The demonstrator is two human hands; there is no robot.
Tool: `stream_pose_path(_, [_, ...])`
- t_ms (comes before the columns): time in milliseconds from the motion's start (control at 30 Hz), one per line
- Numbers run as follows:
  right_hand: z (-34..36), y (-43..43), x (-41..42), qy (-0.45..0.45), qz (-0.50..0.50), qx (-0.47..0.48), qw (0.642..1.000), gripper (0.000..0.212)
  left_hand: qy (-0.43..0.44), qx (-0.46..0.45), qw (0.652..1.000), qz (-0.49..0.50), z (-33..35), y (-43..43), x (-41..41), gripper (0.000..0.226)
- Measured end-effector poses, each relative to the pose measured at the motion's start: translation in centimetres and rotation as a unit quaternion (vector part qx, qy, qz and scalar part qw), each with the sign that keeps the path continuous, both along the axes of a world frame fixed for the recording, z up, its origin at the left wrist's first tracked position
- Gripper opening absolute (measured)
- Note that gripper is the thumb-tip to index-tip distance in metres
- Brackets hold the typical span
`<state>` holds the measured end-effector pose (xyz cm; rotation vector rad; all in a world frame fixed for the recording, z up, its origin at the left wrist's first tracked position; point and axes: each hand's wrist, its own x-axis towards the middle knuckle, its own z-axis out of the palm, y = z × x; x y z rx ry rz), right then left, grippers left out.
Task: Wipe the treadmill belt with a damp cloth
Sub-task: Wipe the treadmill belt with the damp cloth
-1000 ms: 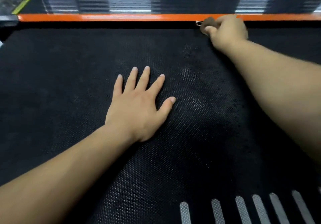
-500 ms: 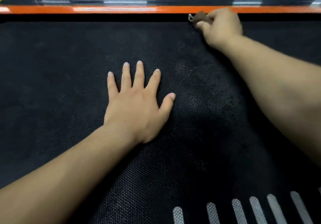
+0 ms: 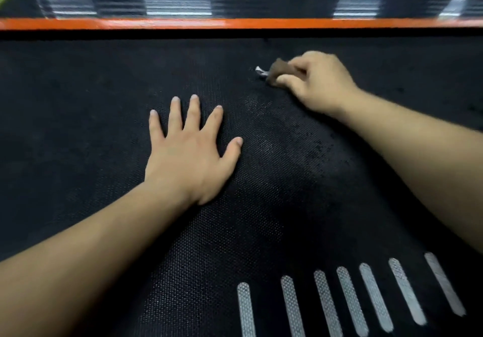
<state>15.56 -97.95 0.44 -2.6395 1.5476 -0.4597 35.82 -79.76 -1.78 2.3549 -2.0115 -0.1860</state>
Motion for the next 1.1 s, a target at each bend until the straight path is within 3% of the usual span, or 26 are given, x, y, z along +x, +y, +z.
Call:
stream_pose_path(133, [0.6, -2.4, -0.6, -0.040, -0.157, -0.017, 0.987, 0.024, 0.000, -0.001, 1.000, 0.001, 0.0, -0.1, 0.0, 0.076])
stream_pose_path(200, [-0.5, 0.1, 0.6, -0.046, -0.090, -0.036, 0.994, 0.026, 0.002, -0.004, 1.000, 0.001, -0.1, -0.1, 0.0, 0.076])
stream_pose_path(267, [-1.0, 4.8, 0.7, -0.049, 0.029, -0.004, 0.998, 0.032, 0.003, -0.003, 1.000, 0.001, -0.1, 0.0, 0.0, 0.076])
stream_pose_path(333, [-0.7, 5.8, -0.6, -0.015, 0.084, 0.021, 0.996, 0.039, 0.000, -0.003, 1.000, 0.001, -0.2, 0.0, 0.0, 0.076])
stream_pose_path(400, [0.2, 3.4, -1.7, -0.006, 0.022, -0.016, 1.000, 0.039, -0.001, -0.004, 1.000, 0.002, -0.2, 0.0, 0.0, 0.076])
stream_pose_path(500, [0.7, 2.0, -2.0, -0.066, -0.119, -0.015, 0.991, 0.032, -0.003, -0.004, 1.000, 0.002, -0.2, -0.1, 0.0, 0.076])
stream_pose_path(633, [-0.9, 11.1, 0.6, -0.060, 0.043, 0.003, 0.997, 0.025, 0.001, -0.011, 1.000, 0.001, -0.2, -0.1, 0.0, 0.075])
stream_pose_path(700, [-0.6, 11.4, -0.4, -0.025, 0.074, -0.005, 0.997, 0.029, 0.000, -0.013, 1.000, 0.001, -0.3, 0.0, 0.1, 0.074])
stream_pose_path(833, [1.0, 4.8, -2.9, -0.048, -0.135, -0.008, 0.990, 0.032, 0.000, -0.008, 1.000, 0.002, -0.3, 0.0, 0.1, 0.073])
stream_pose_path(867, [0.9, 5.1, -2.7, -0.062, -0.148, -0.005, 0.987, 0.031, 0.001, -0.007, 1.000, -0.001, -0.3, 0.0, 0.1, 0.073])
stream_pose_path(1033, [-0.6, 15.7, -2.1, -0.033, 0.066, 0.021, 0.997, 0.035, 0.001, -0.017, 1.000, 0.000, -0.3, 0.0, 0.2, 0.072])
stream_pose_path(1100, [0.0, 14.6, -3.7, -0.002, 0.063, -0.004, 0.998, 0.040, 0.001, -0.011, 1.000, 0.000, -0.3, 0.1, 0.2, 0.072])
